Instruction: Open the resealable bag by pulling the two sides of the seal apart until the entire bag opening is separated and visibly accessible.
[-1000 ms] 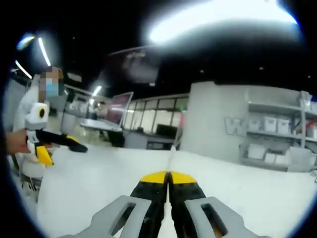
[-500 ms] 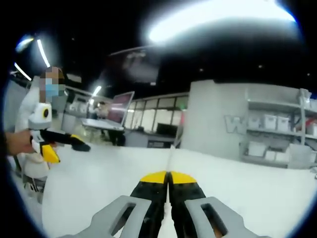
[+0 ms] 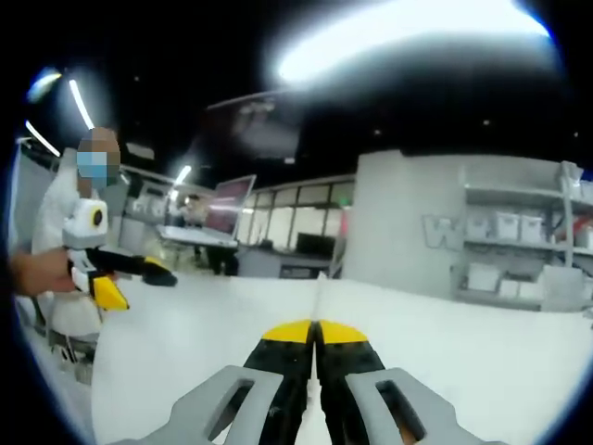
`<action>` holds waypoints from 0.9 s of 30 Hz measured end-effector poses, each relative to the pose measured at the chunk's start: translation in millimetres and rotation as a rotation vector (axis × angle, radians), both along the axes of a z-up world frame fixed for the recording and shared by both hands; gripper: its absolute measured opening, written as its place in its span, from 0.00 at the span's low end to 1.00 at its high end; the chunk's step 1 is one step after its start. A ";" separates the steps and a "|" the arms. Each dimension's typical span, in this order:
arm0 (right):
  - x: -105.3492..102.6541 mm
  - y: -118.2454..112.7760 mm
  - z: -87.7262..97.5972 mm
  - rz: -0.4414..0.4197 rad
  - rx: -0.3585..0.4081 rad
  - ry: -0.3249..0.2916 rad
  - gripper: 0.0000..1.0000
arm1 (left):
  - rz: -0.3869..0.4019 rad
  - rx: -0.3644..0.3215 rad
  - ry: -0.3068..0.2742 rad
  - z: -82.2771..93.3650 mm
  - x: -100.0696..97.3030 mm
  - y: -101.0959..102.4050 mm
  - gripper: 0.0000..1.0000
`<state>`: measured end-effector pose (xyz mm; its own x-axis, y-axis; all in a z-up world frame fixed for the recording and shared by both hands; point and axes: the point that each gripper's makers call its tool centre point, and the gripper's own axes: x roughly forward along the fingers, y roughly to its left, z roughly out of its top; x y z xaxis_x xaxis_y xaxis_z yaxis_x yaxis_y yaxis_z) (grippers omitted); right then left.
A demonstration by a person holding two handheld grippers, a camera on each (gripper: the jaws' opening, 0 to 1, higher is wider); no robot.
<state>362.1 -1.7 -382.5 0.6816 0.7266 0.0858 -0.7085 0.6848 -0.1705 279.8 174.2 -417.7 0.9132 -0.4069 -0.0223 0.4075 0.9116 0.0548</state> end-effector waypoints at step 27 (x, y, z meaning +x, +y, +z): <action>-25.1 -10.9 4.8 0.015 0.014 -0.007 0.00 | -0.006 0.000 0.005 -0.7 -3.0 -2.6 0.81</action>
<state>337.0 -12.6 -377.7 0.6702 0.7353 0.1007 -0.7174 0.6766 -0.1660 276.8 171.7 -418.5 0.9108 -0.4121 -0.0269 0.4129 0.9092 0.0525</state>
